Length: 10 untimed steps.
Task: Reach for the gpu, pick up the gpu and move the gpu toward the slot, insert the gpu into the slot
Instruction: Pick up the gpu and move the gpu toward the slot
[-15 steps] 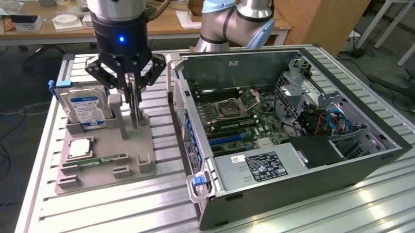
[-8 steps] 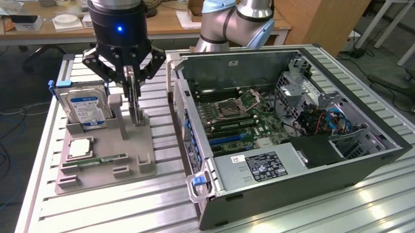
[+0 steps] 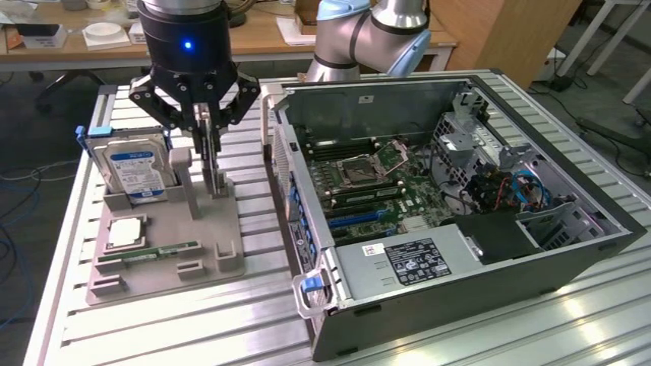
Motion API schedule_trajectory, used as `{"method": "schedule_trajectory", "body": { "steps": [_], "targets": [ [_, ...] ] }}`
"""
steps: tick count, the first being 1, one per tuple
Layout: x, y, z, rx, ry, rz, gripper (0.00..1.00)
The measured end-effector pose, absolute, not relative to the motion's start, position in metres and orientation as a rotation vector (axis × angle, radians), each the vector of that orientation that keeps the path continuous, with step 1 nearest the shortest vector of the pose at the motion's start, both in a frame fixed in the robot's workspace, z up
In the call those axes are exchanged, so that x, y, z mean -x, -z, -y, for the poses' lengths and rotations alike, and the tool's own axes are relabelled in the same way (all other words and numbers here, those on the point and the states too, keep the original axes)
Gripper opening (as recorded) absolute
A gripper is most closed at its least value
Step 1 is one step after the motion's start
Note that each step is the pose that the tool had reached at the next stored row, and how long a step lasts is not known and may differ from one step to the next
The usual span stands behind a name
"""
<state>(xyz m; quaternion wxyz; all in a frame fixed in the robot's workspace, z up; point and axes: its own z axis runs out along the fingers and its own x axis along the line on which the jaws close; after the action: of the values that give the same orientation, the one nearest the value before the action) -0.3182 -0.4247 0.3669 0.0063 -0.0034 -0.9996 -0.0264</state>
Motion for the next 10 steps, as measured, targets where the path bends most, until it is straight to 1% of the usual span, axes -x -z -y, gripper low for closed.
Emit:
{"method": "schedule_trajectory", "body": {
  "steps": [10],
  "targets": [
    [0.3182, -0.3763, 0.4247, 0.011, 0.082, 3.128, 0.27]
  ]
}}
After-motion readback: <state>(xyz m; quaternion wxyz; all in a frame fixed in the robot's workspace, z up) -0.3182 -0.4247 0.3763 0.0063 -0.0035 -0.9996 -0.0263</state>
